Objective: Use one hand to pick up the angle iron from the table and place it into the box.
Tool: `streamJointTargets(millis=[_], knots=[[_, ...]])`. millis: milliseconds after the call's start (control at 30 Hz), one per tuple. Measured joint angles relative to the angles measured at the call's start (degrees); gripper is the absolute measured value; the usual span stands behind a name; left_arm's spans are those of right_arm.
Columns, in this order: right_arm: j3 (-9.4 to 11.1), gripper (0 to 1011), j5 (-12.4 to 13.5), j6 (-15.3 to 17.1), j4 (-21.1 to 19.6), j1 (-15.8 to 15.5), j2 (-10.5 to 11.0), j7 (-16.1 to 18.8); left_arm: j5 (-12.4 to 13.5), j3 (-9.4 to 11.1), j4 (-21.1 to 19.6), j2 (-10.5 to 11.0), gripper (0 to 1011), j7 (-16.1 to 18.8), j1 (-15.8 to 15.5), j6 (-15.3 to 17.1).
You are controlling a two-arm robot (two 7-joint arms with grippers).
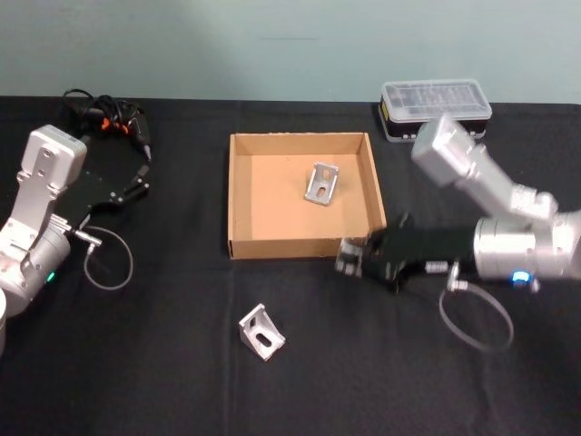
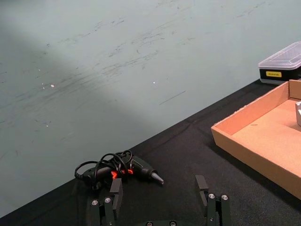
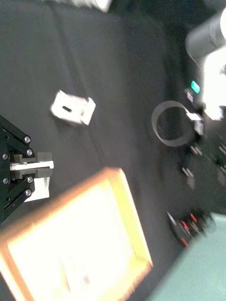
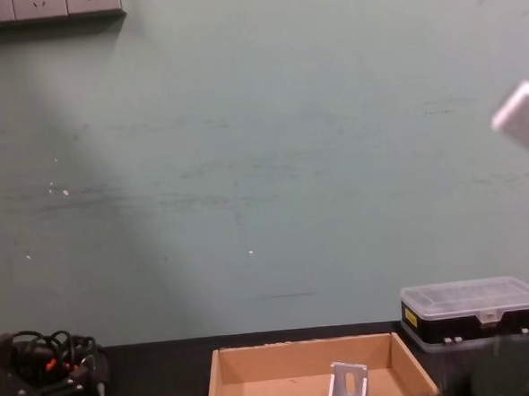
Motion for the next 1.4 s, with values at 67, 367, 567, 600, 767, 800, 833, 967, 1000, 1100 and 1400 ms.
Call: streamJointTargets(millis=[67, 367, 567, 600, 767, 800, 833, 967, 1000, 1100, 1400], knots=[[1.12, 80, 0.24, -1.08, 0.80, 0.77, -0.59, -1.50, 0.00, 0.00, 0.00, 0.00, 1000, 0.00, 0.00, 0.00], [2.71, 79, -3.07, -4.82, 5.86, 4.63, -3.30, -5.41, 0.00, 0.00, 0.00, 0.00, 1000, 0.00, 0.00, 0.00], [2.15, 79, -5.99, -6.49, 9.83, 6.38, -5.22, -5.58, 0.00, 0.00, 0.00, 0.00, 1000, 0.00, 0.00, 0.00], [2.09, 79, -6.23, -6.62, 10.28, 6.49, -5.48, -5.54, 0.00, 0.00, 0.00, 0.00, 1000, 0.00, 0.00, 0.00], [1.71, 79, -7.39, -7.43, 12.92, 7.01, -6.97, -5.27, 0.00, 0.00, 0.00, 0.00, 1000, 0.00, 0.00, 0.00], [1.56, 79, -7.74, -7.70, 13.84, 7.12, -7.50, -5.09, 0.00, 0.00, 0.00, 0.00, 1000, 0.00, 0.00, 0.00], [1.47, 79, -7.92, -7.83, 14.25, 7.19, -7.78, -5.03, 0.00, 0.00, 0.00, 0.00, 1000, 0.00, 0.00, 0.00], [1.10, 79, -8.69, -8.48, 16.76, 7.46, -9.28, -4.58, 0.00, 0.00, 0.00, 0.00, 1000, 0.00, 0.00, 0.00], [1.07, 80, -8.78, -8.60, 17.15, 7.48, -9.54, -4.56, 0.00, 0.00, 0.00, 0.00, 1000, 0.00, 0.00, 0.00], [0.91, 79, -9.23, -9.06, 18.65, 7.60, -10.43, -4.29, 0.00, 0.00, 0.00, 0.00, 1000, 0.00, 0.00, 0.00], [0.80, 96, -10.14, -9.91, 21.35, 8.11, -12.16, -3.55, 0.00, 0.00, 0.00, 0.00, 1000, 0.00, 0.00, 0.00]])
